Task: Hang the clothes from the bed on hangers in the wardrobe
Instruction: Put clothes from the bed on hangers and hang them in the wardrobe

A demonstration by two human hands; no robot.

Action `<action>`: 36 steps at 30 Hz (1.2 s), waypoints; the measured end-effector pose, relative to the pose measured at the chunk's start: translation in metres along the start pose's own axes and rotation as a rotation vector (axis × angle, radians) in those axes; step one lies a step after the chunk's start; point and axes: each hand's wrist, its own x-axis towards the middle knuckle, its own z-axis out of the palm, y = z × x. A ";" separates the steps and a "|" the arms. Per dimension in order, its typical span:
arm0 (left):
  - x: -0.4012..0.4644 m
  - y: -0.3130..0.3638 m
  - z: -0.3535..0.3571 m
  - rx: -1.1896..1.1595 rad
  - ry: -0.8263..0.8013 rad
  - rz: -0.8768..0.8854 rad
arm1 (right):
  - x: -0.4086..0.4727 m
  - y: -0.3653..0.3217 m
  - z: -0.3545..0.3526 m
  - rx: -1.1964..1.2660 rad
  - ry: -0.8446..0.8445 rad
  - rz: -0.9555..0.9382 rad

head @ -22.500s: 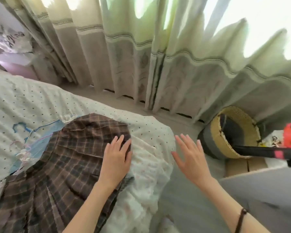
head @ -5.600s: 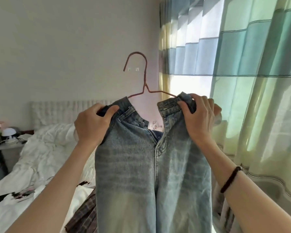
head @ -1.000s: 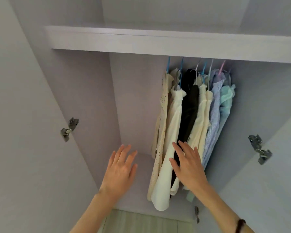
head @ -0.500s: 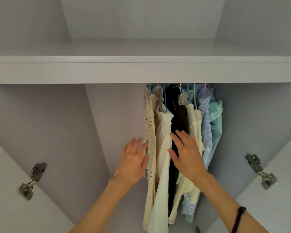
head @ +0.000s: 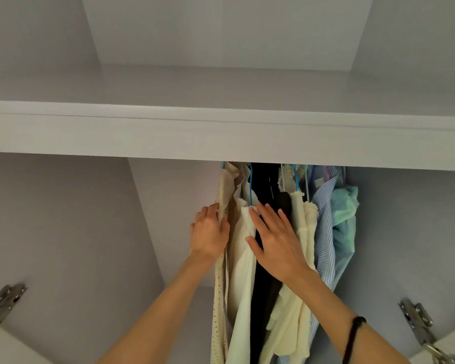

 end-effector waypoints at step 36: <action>-0.167 -0.074 -0.061 -0.053 0.162 -0.016 | 0.040 -0.158 -0.011 0.939 -0.386 0.453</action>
